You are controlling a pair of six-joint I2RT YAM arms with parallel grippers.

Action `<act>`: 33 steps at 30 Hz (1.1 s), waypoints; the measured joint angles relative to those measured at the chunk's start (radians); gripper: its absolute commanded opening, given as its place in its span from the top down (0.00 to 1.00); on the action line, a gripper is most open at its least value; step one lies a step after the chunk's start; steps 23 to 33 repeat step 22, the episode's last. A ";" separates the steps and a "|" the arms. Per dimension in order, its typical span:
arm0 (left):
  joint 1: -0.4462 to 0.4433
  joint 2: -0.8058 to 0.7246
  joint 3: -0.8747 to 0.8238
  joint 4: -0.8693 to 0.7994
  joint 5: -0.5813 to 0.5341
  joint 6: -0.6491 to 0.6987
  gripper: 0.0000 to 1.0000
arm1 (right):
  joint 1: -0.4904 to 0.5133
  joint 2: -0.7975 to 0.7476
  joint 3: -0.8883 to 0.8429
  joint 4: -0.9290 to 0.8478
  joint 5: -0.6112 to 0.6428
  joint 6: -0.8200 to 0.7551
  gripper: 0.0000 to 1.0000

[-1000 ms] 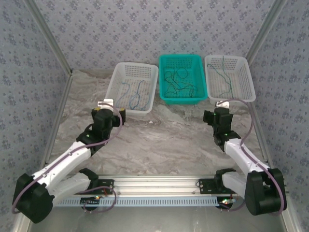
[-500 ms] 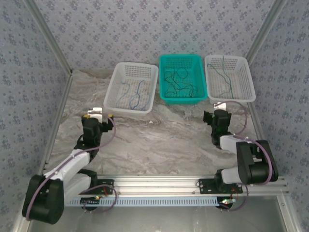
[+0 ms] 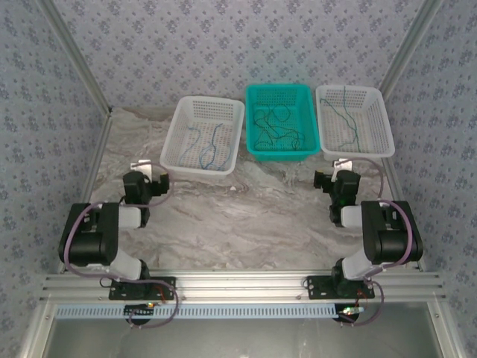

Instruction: Untangle the cables

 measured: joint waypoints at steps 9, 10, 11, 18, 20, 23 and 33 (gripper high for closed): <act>0.016 0.008 0.010 0.014 0.040 -0.027 0.01 | 0.003 0.000 0.000 0.001 -0.003 0.000 0.00; 0.016 0.008 0.010 0.014 0.040 -0.027 0.01 | 0.003 0.000 0.000 0.001 -0.003 0.000 0.00; 0.016 0.008 0.010 0.014 0.040 -0.027 0.01 | 0.003 0.000 0.000 0.001 -0.003 0.000 0.00; 0.015 0.008 0.010 0.014 0.040 -0.031 0.01 | -0.003 0.000 0.003 -0.005 -0.044 -0.002 0.00; 0.015 0.008 0.010 0.014 0.040 -0.031 0.00 | -0.007 0.000 0.006 -0.009 -0.068 -0.002 0.00; 0.015 0.008 0.011 0.014 0.040 -0.031 0.01 | -0.009 0.000 0.007 -0.008 -0.083 -0.002 0.00; 0.015 0.008 0.011 0.014 0.040 -0.031 0.01 | -0.009 0.000 0.007 -0.008 -0.083 -0.002 0.00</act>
